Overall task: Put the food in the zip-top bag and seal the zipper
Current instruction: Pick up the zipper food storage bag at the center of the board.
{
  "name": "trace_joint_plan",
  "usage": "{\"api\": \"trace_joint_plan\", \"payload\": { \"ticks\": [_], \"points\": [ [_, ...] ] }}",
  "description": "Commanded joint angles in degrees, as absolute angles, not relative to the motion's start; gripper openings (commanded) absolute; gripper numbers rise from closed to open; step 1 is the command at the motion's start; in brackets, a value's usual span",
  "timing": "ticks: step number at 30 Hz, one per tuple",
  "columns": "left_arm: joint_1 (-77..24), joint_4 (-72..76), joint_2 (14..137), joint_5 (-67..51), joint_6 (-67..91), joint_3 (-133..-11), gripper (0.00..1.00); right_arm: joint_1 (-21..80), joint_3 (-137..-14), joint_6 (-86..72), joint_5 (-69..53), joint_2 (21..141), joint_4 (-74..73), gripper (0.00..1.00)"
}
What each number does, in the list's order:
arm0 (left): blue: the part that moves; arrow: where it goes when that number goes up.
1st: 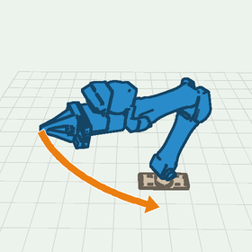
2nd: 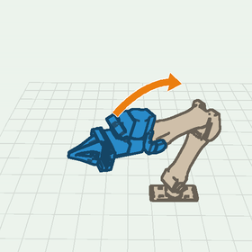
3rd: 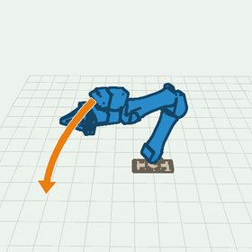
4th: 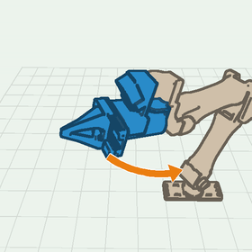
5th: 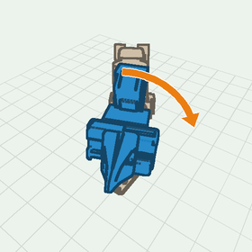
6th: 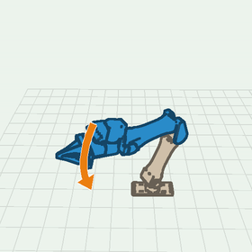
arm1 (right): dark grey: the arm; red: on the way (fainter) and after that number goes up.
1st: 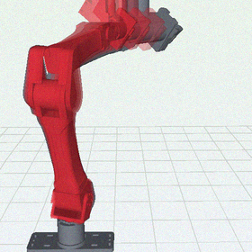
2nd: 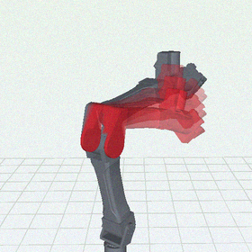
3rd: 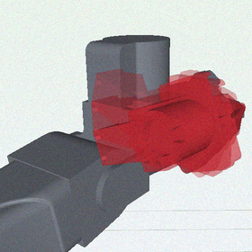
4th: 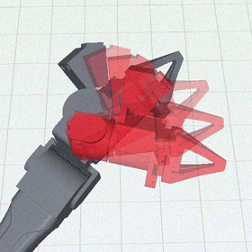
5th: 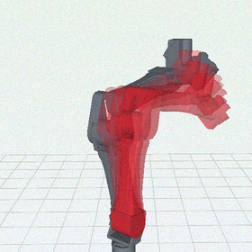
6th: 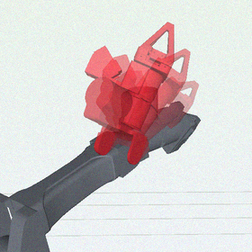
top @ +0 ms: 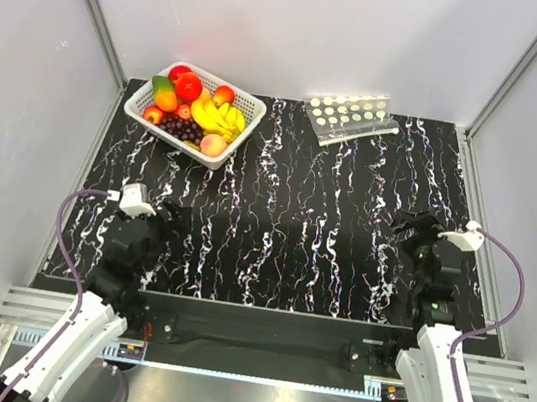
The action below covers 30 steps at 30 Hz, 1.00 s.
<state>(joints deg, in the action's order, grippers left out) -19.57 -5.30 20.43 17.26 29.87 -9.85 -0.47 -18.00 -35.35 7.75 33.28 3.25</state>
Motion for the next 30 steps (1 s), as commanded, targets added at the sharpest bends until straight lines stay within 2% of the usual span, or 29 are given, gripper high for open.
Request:
{"api": "trace_joint_plan", "payload": {
  "ticks": [1,3,5,6,9,12,21,30],
  "points": [
    [-19.7,-1.1,18.7,15.7,29.9,-10.2,0.99,-0.3,-17.1,-34.7,3.9,32.0,7.6,1.0],
    [-19.7,-1.0,18.7,15.3,29.7,-10.2,0.99,-0.3,-15.2,-35.5,0.2,33.4,13.8,1.0],
    [-19.6,-0.7,19.3,15.3,29.6,-10.3,0.99,-0.4,-17.0,-40.5,-3.6,40.5,17.6,1.0],
    [-19.7,-0.5,19.8,15.2,29.5,-10.4,0.99,-0.3,-21.4,-41.4,-4.8,47.8,17.8,1.0],
    [-19.7,-0.4,20.8,15.2,29.4,-10.6,0.99,-0.3,-28.4,-46.1,-9.2,59.0,17.1,1.0],
    [-19.6,-0.3,21.2,15.3,29.4,-10.8,0.99,-0.3,-37.0,-52.3,-12.7,75.2,22.8,1.0],
    [-19.6,-1.6,20.3,16.1,29.6,-10.9,0.99,-0.3,-61.6,-64.8,-12.2,106.3,26.1,0.94],
    [-19.6,-1.4,20.5,16.4,29.7,-10.8,0.99,2.5,-81.5,-67.7,-8.4,125.5,23.3,0.83]
  ]
}}
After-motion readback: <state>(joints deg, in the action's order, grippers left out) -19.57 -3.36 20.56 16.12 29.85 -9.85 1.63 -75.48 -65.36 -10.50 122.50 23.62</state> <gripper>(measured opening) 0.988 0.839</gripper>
